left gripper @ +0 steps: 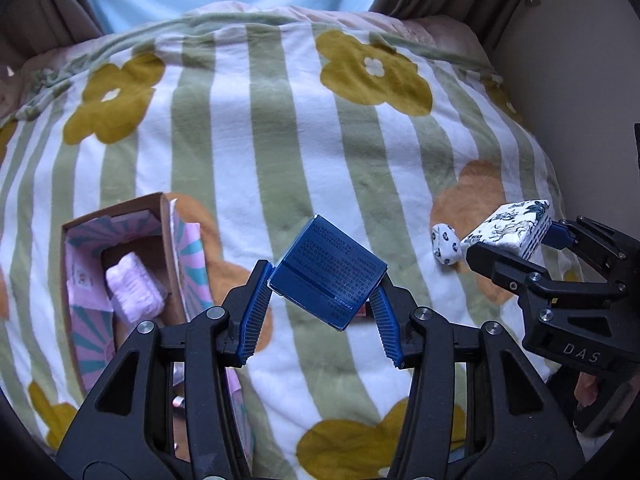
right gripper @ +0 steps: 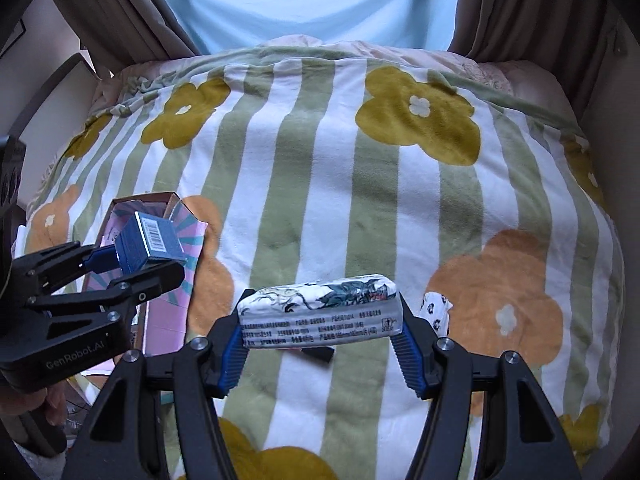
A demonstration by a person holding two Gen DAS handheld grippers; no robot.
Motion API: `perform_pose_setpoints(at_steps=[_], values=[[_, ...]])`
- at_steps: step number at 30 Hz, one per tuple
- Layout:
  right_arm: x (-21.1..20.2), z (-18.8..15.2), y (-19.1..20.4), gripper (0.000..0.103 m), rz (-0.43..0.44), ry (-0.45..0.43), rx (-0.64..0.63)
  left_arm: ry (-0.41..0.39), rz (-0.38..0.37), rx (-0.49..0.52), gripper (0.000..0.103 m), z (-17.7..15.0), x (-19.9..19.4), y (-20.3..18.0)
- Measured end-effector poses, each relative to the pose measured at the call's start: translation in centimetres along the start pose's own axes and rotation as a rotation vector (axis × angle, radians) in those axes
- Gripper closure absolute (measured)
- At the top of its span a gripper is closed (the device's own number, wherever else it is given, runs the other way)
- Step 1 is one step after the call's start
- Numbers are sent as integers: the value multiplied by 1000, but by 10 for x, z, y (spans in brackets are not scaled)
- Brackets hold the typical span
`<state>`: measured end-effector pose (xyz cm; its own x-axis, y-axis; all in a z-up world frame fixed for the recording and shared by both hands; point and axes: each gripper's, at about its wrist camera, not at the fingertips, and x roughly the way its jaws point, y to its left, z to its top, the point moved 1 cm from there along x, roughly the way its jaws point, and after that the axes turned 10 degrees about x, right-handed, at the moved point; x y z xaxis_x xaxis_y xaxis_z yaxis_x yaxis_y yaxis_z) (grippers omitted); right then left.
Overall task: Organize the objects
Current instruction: 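Carry the blue cube box and tissue pack over the cardboard box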
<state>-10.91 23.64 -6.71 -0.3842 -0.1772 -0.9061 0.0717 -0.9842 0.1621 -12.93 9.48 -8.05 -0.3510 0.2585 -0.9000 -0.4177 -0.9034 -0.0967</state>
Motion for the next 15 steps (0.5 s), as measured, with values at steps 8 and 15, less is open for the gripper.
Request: perform_pose_setpoints(at_steps=[8, 15], values=[[-31, -39, 9, 44, -57, -18, 50, -36, 57, -97, 58, -50, -45, 5], [-30, -66, 3, 44, -76, 2, 99, -44, 74, -108, 58, -79, -53, 1]])
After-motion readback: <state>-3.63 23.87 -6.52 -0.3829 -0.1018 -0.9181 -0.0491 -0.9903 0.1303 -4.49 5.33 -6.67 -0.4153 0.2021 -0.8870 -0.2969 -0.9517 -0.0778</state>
